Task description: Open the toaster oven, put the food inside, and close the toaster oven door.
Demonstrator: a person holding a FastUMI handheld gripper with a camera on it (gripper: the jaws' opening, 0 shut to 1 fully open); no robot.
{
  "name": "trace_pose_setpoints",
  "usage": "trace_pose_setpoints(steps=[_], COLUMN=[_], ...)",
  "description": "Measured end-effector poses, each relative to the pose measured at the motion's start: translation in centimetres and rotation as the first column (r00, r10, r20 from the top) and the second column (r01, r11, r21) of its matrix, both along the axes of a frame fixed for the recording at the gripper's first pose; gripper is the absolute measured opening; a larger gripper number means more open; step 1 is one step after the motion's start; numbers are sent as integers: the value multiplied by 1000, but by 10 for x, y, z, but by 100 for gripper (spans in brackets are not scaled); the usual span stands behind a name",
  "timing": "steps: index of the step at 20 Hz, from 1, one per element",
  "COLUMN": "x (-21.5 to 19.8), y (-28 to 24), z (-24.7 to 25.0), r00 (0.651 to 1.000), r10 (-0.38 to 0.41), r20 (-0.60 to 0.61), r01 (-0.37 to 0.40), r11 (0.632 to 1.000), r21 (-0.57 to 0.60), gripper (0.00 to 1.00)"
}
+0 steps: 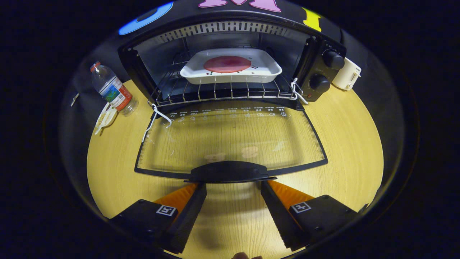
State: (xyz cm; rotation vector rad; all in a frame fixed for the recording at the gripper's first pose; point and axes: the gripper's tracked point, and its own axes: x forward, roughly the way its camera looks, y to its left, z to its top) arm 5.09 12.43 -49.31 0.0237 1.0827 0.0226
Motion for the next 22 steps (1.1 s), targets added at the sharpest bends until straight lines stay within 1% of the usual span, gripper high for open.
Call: trace_pose_setpoints(steps=[4,9,14,16,18,20,22], x=[-3,-4,12,24,37,52,57], y=[0,0,-8,-11,-12,-13,-23], z=[16,48,84,106,140,181,207], r00=[1000,994,975,959,934,899,864], r10=[7,-2,-62,-85,-106,-122,-128], r20=[30,105,212,271,341,420,488], r01=[-7,-6,36,48,52,44,36], r11=[1000,997,992,989,985,981,980], r21=[27,77,124,140,164,190,195], gripper=[99,99,99,100,100,100,99])
